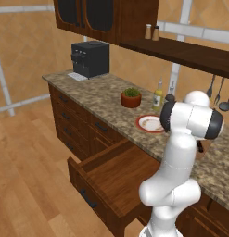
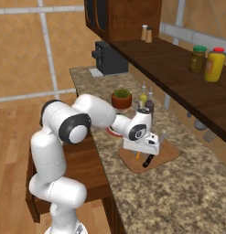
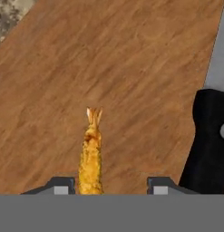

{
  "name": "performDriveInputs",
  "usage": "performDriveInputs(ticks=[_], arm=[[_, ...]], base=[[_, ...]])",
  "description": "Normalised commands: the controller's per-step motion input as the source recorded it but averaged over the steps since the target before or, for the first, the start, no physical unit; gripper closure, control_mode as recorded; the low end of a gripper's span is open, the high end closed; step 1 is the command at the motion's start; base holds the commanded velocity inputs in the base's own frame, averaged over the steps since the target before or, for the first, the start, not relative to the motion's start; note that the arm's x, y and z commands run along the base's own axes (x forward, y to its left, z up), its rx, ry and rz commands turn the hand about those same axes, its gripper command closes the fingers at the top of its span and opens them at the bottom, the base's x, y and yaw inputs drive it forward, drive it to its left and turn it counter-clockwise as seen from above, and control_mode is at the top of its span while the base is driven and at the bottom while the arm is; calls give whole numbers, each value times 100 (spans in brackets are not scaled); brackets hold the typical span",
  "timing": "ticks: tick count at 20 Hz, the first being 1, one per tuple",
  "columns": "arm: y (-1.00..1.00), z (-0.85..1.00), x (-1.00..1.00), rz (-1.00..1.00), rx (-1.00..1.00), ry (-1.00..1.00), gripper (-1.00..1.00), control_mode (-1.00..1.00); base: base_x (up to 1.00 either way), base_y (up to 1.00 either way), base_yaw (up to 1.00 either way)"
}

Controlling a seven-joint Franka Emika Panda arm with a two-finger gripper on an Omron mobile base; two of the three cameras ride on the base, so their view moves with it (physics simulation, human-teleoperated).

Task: Pick up the knife from the drawer and place it on the cutting board. Then place the meat from the plate to the cutting board.

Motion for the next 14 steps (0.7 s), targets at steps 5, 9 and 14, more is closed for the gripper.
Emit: performDriveInputs(ticks=[5,9,14], arm=[[10,64,-13,0,5,-3,-100,-100],[57,94,-18,0,2,-3,-100,-100],[76,62,-68,0,0,0,-100,-100]], base=[[0,0,0],[0,0,0],[0,0,0]])
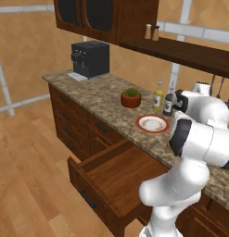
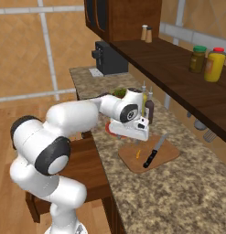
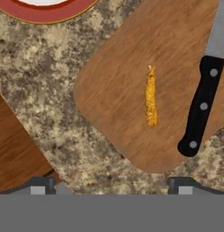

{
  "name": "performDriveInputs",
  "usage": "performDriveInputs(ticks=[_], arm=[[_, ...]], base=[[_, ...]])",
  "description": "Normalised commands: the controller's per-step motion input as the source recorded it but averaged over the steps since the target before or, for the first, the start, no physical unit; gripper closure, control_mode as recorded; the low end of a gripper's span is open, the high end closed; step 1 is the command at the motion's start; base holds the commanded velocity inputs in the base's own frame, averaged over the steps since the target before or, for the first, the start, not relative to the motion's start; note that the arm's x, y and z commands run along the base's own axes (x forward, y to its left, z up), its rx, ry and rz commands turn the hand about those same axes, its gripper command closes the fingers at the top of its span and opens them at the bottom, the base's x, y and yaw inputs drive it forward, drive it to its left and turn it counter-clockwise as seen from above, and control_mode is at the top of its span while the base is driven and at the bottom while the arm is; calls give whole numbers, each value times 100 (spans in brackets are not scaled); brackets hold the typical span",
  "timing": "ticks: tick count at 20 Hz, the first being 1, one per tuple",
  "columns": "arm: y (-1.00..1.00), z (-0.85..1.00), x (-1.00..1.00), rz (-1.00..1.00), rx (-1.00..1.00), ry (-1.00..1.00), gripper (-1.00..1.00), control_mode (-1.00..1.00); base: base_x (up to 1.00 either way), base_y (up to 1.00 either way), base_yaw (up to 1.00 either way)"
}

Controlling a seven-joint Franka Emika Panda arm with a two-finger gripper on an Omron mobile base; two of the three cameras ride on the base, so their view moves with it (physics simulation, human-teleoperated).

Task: Pick up the knife from the drawer and place it on the cutting board. Then place the meat from the plate to the cutting board.

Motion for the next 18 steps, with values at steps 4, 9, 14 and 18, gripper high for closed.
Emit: performDriveInputs(ticks=[4,9,14,18], arm=[[91,48,-93,0,0,1,-100,-100],[100,45,-83,3,0,2,-100,-100],[100,33,-64,19,0,0,-100,-100],[100,34,-72,20,-1,-11,-100,-100]], base=[[0,0,0],[0,0,0],[0,0,0],[0,0,0]])
